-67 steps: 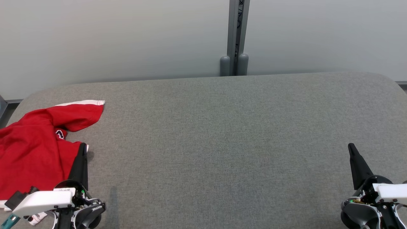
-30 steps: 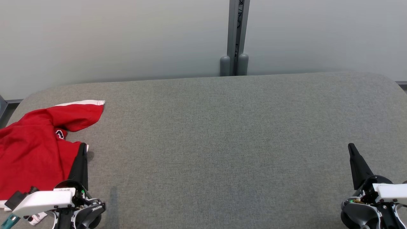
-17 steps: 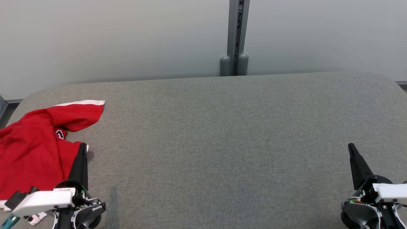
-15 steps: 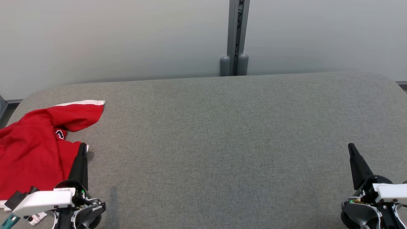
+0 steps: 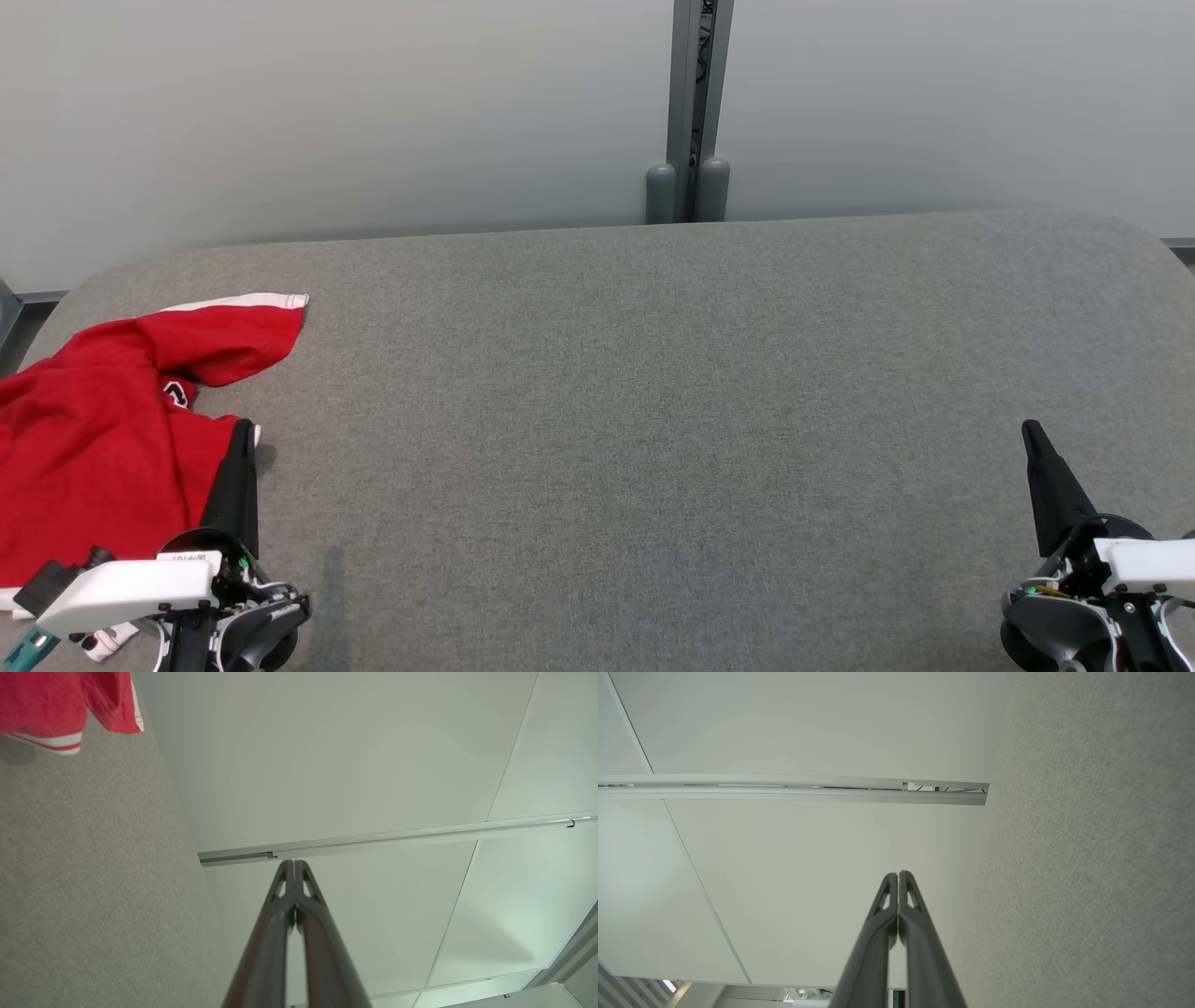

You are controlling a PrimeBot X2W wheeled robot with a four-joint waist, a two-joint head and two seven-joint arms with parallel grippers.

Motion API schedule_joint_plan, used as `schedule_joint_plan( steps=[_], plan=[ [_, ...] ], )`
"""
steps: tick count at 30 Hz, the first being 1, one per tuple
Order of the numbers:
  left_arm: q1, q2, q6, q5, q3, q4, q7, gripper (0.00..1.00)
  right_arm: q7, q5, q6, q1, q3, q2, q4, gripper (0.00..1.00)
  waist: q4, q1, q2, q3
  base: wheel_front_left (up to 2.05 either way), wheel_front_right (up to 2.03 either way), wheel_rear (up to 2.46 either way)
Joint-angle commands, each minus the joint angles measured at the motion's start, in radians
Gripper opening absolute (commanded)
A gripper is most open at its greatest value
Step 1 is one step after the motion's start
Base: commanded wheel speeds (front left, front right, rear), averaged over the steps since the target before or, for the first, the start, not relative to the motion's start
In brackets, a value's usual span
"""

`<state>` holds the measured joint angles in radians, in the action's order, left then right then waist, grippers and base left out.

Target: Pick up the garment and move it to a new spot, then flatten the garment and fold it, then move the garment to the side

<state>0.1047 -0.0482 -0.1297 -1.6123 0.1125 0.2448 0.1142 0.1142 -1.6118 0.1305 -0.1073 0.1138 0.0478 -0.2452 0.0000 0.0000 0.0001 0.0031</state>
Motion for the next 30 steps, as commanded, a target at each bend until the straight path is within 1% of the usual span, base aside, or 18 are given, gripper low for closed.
schedule_joint_plan(
  steps=[1,30],
  plan=[
    [0.012,-0.006,-0.003,0.001,0.003,-0.002,0.002,0.0,0.001,0.0,0.001,-0.004,0.001,0.008,0.003,0.0,0.0,0.0,-0.0001,0.0,0.0,0.0,0.0],
    [0.012,-0.006,-0.004,0.001,0.003,-0.002,0.001,0.0,0.001,0.0,0.001,-0.004,0.001,0.008,0.003,0.0,0.0,0.0,-0.0001,0.0,0.0,0.0,0.0]
  ],
)
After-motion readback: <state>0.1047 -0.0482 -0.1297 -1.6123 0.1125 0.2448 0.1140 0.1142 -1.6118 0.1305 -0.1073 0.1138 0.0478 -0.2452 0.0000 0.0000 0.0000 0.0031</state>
